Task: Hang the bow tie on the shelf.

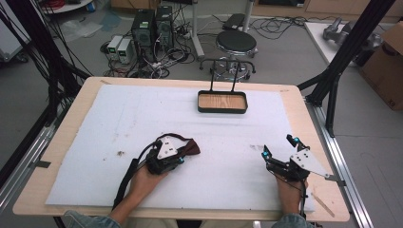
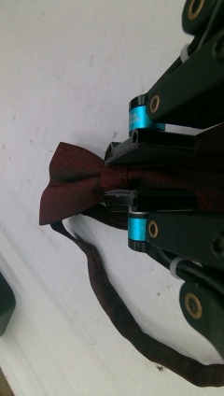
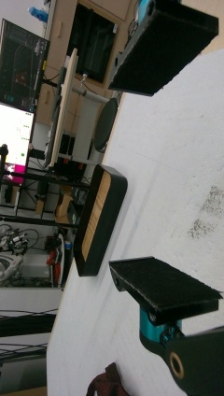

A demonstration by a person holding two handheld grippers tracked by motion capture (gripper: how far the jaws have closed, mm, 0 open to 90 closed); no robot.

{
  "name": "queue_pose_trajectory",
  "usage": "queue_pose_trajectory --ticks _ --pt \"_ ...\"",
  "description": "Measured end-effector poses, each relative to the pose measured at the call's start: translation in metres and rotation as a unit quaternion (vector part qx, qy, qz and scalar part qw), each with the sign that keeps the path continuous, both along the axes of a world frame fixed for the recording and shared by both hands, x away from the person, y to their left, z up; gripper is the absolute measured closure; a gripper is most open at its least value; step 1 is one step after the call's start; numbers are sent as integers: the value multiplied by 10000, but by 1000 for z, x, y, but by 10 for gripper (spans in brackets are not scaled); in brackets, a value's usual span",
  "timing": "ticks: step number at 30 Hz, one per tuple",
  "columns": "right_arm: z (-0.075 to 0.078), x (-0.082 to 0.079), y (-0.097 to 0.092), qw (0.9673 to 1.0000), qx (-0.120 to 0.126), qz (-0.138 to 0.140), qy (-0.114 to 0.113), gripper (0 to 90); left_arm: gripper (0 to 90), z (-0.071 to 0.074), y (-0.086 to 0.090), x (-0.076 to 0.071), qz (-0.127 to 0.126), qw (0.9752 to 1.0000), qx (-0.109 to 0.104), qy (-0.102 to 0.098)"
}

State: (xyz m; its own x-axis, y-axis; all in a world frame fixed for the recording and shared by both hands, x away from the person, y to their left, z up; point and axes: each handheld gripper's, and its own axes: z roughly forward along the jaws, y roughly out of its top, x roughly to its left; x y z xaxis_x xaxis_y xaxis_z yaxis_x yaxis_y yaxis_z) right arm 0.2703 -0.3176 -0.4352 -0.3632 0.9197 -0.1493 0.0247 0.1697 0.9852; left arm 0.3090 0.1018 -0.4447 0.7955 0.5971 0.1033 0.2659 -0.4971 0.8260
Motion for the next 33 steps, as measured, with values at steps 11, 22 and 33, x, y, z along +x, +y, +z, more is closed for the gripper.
queue_pose_trajectory --ticks 11,22,33 --pt "0 1 0 10000 5 -22 30 108 758 42 12 2 -275 9972 -698 42" --pt "-1 1 -1 10000 29 -4 55 108 759 81 13 24 -457 9935 -1046 26" --pt "-1 1 -1 10000 29 -10 55 108 758 115 10 62 -666 9883 -1361 150"
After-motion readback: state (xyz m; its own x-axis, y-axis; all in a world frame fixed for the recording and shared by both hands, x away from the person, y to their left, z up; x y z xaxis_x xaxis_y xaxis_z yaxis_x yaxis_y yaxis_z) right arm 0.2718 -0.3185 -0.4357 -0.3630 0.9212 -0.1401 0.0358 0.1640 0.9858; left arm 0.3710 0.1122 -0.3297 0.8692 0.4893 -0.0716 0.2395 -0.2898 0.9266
